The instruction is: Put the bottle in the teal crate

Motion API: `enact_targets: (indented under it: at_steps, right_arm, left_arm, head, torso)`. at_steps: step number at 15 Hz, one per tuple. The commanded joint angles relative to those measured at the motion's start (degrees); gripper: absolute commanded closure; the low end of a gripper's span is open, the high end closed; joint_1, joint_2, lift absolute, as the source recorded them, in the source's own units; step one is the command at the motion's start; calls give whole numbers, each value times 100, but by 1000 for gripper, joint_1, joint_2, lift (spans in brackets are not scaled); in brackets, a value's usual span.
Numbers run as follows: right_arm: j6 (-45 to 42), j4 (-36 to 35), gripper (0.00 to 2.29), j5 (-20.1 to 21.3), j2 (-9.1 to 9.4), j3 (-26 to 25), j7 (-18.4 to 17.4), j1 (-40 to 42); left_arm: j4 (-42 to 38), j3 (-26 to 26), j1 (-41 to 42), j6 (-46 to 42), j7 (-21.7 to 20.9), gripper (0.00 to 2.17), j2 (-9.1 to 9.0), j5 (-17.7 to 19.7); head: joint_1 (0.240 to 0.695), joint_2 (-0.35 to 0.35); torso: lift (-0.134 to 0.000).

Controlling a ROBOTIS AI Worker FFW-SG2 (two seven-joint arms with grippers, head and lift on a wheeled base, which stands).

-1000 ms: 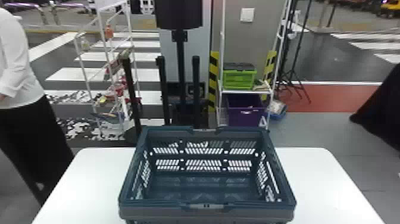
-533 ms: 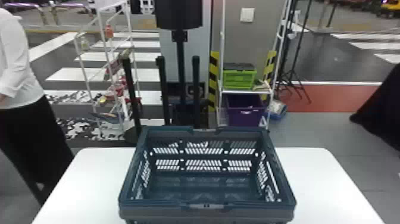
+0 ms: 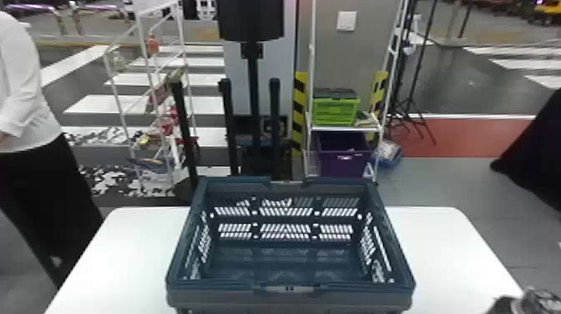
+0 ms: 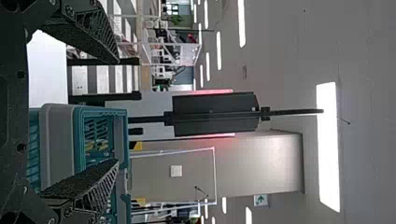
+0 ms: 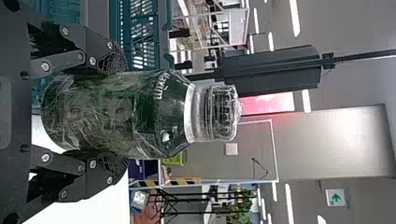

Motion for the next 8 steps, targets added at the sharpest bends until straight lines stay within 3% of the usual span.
enact_targets:
  at_steps: [1, 5, 8]
  right_arm:
    - [1148, -346, 2030, -43, 14, -156, 123, -476]
    - [2924, -803, 2047, -8, -44, -147, 246, -1407]
    - [3925, -803, 2047, -8, -387, -6, 246, -2313]
  left_arm:
    - [23, 37, 11, -87, 0, 140, 46, 81]
    - [102, 169, 38, -298, -18, 144, 107, 274]
    - [155, 274, 47, -351, -79, 144, 107, 424]
  head:
    - [499, 0]
    - [499, 0]
    - [499, 0]
  torso:
    - [0]
    - [0]
    - [0]
